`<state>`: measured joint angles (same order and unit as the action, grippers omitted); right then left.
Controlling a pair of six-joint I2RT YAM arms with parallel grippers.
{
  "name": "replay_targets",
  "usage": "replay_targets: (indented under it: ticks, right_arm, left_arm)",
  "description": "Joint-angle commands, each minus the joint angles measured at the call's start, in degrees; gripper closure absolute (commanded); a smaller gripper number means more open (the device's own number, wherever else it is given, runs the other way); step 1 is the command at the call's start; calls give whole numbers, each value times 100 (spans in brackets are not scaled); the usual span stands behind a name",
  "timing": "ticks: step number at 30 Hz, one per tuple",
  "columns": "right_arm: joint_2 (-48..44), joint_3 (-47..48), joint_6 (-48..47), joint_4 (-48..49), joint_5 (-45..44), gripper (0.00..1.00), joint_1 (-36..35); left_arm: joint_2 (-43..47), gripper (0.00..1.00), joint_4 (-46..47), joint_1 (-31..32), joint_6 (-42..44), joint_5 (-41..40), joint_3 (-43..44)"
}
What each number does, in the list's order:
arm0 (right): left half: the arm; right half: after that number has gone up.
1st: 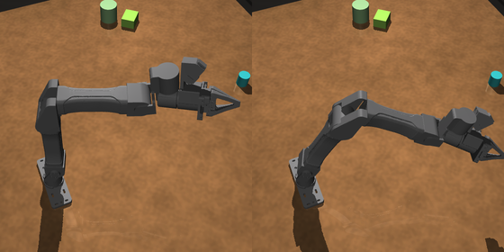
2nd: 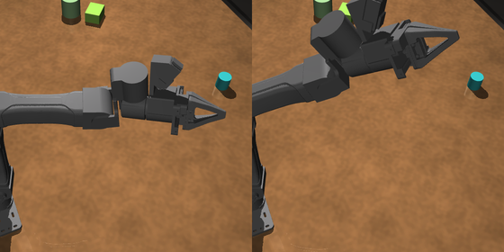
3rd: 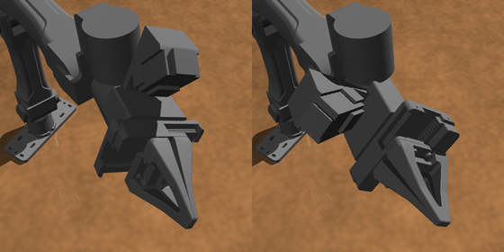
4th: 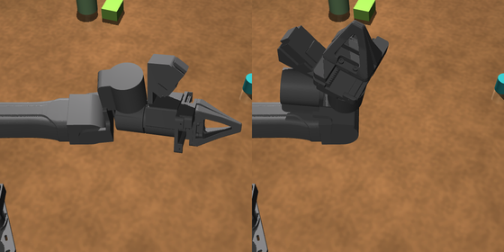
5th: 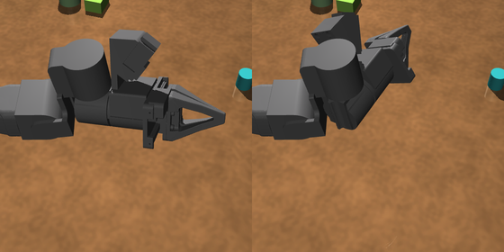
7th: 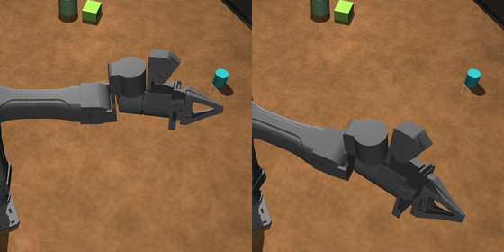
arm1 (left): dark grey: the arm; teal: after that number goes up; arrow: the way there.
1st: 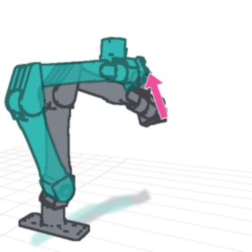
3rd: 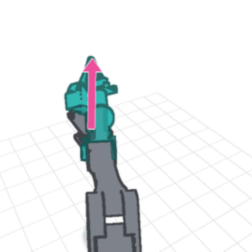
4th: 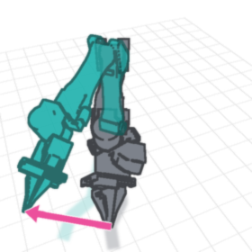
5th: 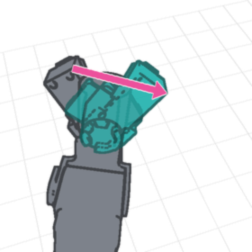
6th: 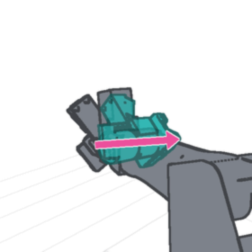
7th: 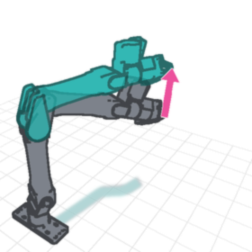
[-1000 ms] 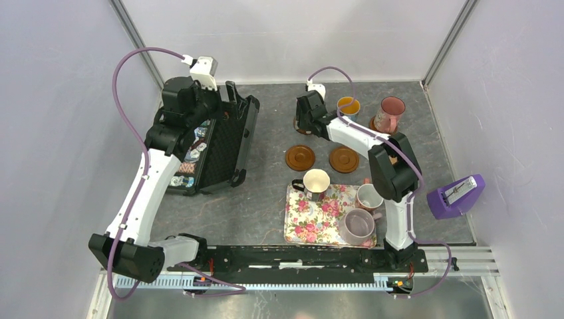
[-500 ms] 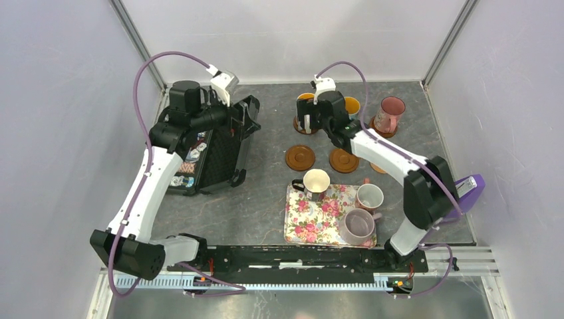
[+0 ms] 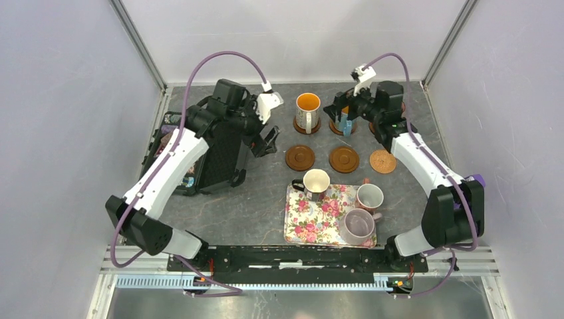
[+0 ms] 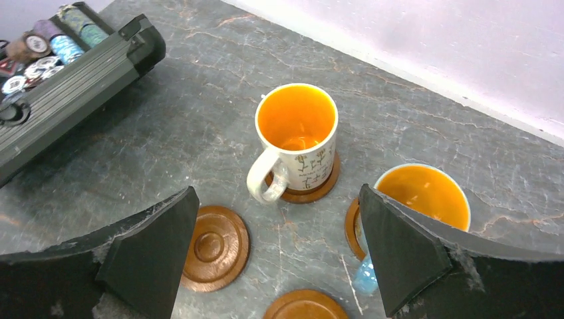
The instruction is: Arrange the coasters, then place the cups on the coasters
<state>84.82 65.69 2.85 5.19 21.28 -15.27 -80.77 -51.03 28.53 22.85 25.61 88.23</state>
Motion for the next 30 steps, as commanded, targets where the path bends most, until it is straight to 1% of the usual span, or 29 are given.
replay_targets:
  ticks: [1,3,5,7,10,12,15,19,21,26,30]
  right_arm:
    - [-268,-183,-408,81,2010,2,414]
    - [-355,-165,-583,-207,2126,2,462]
    - [-427,35,-1002,-702,2232,2,484]
    - [-470,215,-1347,-1151,2068,2,556]
    - [-439,585,-1698,-1852,2084,2,834]
    - [-468,675,-1797,-2115,2133,2,1062]
    - [-648,526,-1870,-2174,2497,2,1448]
    - [-886,245,-2117,-2307,2557,2,1883]
    - [-974,116,-2311,-2449,2609,2,2073]
    - [-1185,-269,-2335,-2465,2568,2,2528]
    - [-1201,-461,-2105,-2298,2386,2,2714]
  left_arm:
    - [-450,0,-539,431,777,-361,458]
    - [-544,0,-510,673,937,-407,449]
    - [-601,0,-333,724,994,-325,262]
    - [-684,3,-147,728,1167,-150,-10]
    - [-862,7,-118,739,1497,218,-223]
    - [-1074,8,-181,851,1672,206,-185]
    - [-1374,11,-504,991,1982,100,-39]
    - [-1543,14,-335,1195,1918,-113,-156]
    - [-1562,14,-7,1303,1740,-123,-385]
    - [-1615,15,1024,1521,1483,-416,-934]
    - [-1823,20,1586,1647,1428,-450,-1085]
